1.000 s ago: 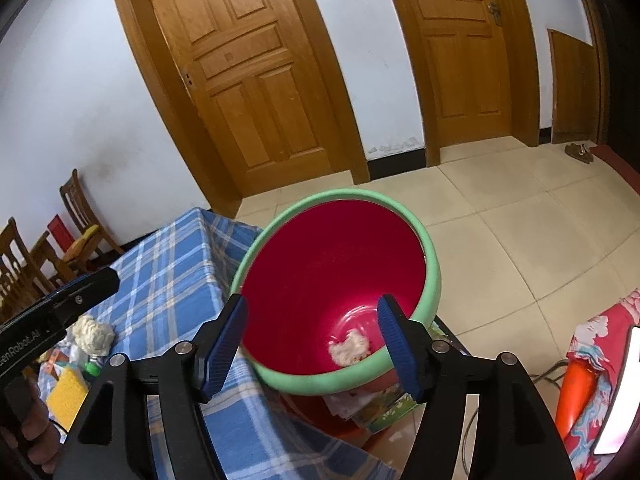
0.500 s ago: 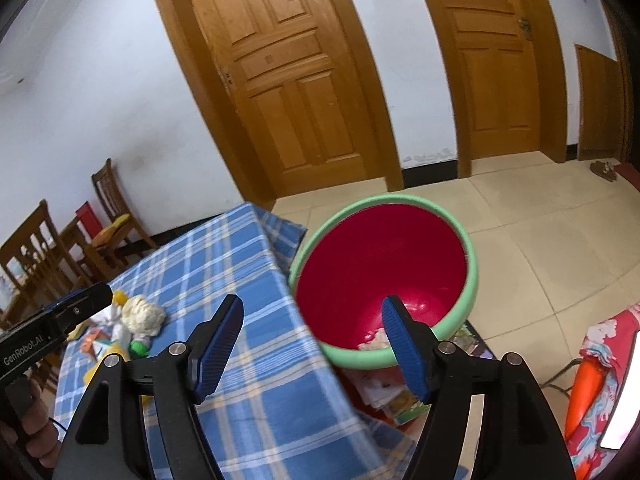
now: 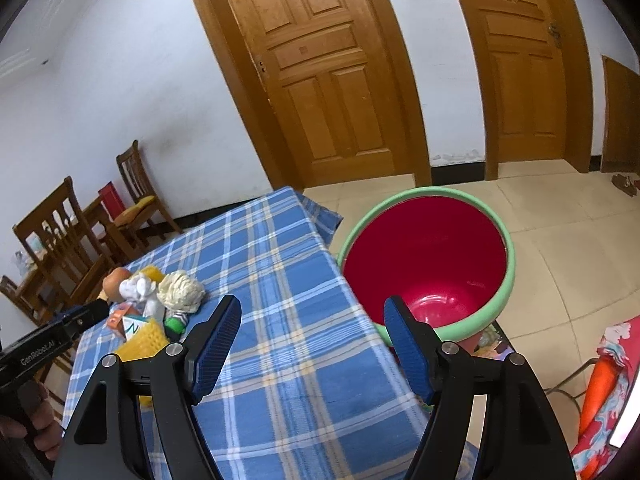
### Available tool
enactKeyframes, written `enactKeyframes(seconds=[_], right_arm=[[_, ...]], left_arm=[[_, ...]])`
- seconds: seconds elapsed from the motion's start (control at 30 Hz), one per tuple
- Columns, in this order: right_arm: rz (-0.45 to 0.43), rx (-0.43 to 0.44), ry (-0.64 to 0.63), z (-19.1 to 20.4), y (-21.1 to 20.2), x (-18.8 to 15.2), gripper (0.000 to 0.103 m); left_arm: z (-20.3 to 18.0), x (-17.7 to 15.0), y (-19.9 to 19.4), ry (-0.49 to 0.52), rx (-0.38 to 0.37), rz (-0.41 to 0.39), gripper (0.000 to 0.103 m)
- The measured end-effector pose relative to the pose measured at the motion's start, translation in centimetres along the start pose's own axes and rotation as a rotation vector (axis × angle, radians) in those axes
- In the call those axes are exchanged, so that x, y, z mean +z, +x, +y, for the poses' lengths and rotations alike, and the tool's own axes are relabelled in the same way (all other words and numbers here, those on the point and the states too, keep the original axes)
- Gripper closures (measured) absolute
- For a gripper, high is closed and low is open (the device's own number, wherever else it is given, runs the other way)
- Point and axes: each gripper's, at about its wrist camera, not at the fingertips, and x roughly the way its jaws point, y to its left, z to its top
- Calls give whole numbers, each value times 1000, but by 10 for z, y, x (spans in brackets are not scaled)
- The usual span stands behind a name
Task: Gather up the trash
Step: 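Grasp the yellow foam net with the left gripper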
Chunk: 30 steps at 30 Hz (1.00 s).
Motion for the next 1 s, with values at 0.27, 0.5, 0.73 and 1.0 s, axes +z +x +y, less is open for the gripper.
enactKeyframes(seconds=[0.27, 0.5, 0.73, 1.0], right_arm=[[35, 19, -20, 11, 7, -11, 27], [63, 16, -31, 14, 10, -18, 27], [89, 31, -23, 14, 15, -23, 27], [104, 47, -39, 20, 19, -27, 27]], left_arm=[[19, -21, 12, -34, 25, 56, 43], [19, -37, 30, -29, 14, 111, 43], [10, -47, 47, 2, 3, 151, 49], [9, -51, 54, 20, 3, 168, 77]])
